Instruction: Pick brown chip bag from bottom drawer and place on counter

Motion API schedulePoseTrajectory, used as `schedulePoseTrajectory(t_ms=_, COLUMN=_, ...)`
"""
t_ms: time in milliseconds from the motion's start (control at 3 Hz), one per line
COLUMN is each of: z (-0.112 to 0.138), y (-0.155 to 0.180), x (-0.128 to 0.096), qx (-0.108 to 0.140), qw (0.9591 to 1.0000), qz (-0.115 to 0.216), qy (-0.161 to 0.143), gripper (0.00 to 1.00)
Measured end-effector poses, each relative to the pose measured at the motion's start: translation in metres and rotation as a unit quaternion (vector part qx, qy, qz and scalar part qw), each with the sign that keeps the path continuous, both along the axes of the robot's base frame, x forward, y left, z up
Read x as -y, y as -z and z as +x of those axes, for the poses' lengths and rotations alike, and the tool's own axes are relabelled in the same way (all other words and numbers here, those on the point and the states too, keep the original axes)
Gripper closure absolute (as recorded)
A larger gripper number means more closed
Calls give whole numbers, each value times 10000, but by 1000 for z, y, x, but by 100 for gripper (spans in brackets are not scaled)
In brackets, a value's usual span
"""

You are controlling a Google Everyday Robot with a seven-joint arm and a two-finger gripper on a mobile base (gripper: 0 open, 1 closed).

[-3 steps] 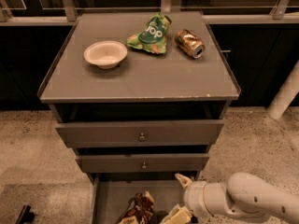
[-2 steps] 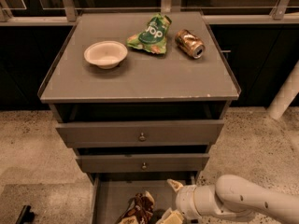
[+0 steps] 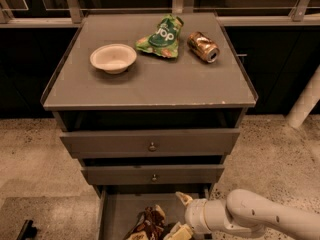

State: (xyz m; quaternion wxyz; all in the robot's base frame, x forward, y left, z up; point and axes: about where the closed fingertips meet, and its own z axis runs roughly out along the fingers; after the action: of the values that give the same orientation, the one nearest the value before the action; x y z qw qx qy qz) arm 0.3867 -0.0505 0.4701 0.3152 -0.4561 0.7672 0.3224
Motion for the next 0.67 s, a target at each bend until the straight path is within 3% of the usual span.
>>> schedulePoseTrajectory(t_ms=333, z=12, y=28, x=-9, qx=5, qw=9996, qz=267, qy=13, gripper=0)
schedulePoseTrajectory(t_ms=667, z=17, y=61, x=-20, qx=-220, qw=9986, qz=472, qy=24, gripper=0)
